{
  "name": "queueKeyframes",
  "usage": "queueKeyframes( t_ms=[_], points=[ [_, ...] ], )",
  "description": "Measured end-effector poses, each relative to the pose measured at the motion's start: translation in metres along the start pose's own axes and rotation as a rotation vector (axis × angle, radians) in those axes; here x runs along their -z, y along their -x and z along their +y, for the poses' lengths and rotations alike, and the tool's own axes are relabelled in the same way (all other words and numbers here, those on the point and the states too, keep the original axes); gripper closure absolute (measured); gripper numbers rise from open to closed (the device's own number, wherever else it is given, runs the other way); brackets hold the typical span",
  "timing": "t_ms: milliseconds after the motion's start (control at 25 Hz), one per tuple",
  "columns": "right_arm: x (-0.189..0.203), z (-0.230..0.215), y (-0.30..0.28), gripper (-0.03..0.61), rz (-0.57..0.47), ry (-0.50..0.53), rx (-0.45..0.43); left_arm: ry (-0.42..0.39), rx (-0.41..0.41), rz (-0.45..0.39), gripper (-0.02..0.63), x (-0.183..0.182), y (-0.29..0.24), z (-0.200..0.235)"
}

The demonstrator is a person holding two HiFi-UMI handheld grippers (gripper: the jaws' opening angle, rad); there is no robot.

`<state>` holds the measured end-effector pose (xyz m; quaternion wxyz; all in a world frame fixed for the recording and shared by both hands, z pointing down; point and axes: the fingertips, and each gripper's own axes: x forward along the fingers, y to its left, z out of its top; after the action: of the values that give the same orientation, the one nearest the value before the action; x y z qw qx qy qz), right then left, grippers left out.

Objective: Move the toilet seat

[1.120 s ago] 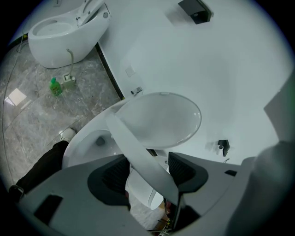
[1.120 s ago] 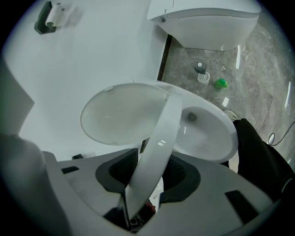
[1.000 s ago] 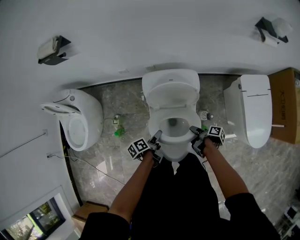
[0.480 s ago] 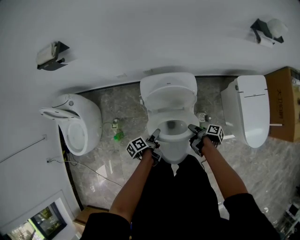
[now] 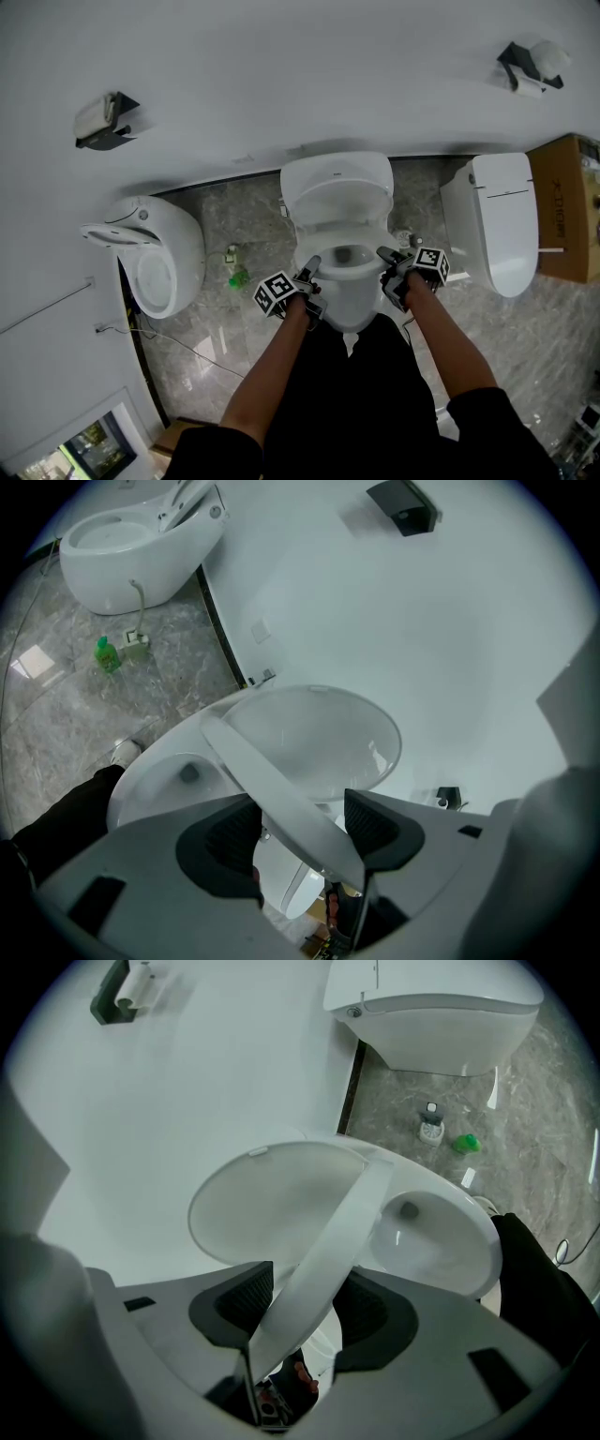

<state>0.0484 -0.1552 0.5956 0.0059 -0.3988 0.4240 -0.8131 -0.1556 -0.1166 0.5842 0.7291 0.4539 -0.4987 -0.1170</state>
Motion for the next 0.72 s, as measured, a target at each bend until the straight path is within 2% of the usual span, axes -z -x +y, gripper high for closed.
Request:
queueKeyframes(
  t_ms=[440,720],
  points=[
    [-0.007,0.023,-0.004,0.356,-0.012,0.022,-0.039,0.019,0.017,-0.020,0.324,-0.017,-0.008,-0.014],
    [-0.012,0.034,-0.005,0.345,0.021,0.046,-0.050,0.029,0.033,-0.031,0.321,-0.024,-0.012,-0.021]
  ],
)
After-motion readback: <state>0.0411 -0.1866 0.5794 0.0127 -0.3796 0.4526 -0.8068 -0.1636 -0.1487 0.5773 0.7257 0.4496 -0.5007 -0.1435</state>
